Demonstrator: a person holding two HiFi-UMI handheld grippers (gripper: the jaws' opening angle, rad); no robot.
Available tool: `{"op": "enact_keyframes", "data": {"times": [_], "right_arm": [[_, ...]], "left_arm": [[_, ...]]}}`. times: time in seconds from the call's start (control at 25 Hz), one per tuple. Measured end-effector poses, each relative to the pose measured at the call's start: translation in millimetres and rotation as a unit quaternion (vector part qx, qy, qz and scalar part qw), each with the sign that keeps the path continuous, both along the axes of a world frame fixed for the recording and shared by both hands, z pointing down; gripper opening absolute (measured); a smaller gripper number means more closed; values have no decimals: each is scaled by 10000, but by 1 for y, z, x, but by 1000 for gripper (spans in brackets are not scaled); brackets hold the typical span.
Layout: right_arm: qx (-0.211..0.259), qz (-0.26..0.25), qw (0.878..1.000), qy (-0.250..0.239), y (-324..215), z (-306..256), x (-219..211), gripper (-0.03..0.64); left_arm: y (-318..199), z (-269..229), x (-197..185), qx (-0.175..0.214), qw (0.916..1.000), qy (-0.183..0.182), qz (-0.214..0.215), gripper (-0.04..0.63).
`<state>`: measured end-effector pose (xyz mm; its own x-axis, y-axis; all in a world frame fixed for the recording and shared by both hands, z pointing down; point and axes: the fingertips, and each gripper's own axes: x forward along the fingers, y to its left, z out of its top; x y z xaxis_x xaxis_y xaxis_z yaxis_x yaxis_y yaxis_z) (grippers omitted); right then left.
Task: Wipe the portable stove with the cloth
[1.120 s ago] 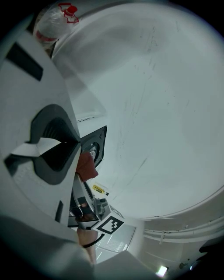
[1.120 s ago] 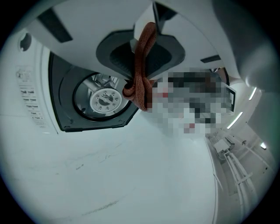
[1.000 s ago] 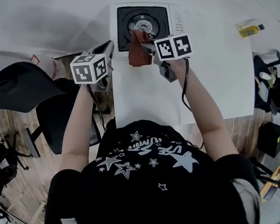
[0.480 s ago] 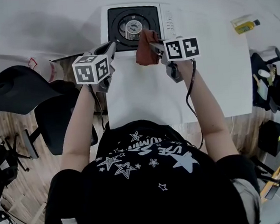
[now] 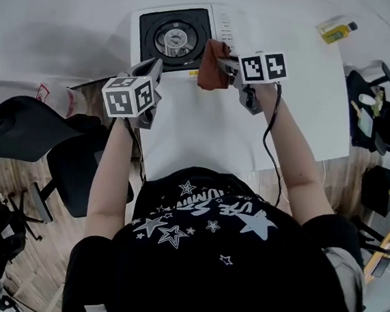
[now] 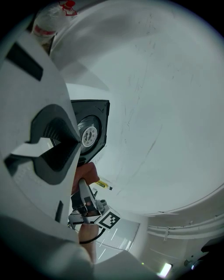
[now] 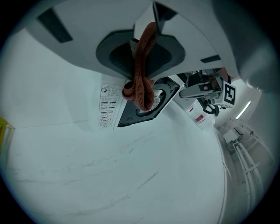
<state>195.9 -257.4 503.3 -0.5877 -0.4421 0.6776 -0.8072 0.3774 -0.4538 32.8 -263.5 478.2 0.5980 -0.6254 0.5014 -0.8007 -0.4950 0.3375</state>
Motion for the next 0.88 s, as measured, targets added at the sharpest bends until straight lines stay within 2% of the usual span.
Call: {"op": "enact_keyframes", "data": {"times": [0.88], "right_arm": [[8,626,9980,-98,5,0,74,64]], "left_arm": [[10,-3,36,46,9999,-73,127,8]]}}
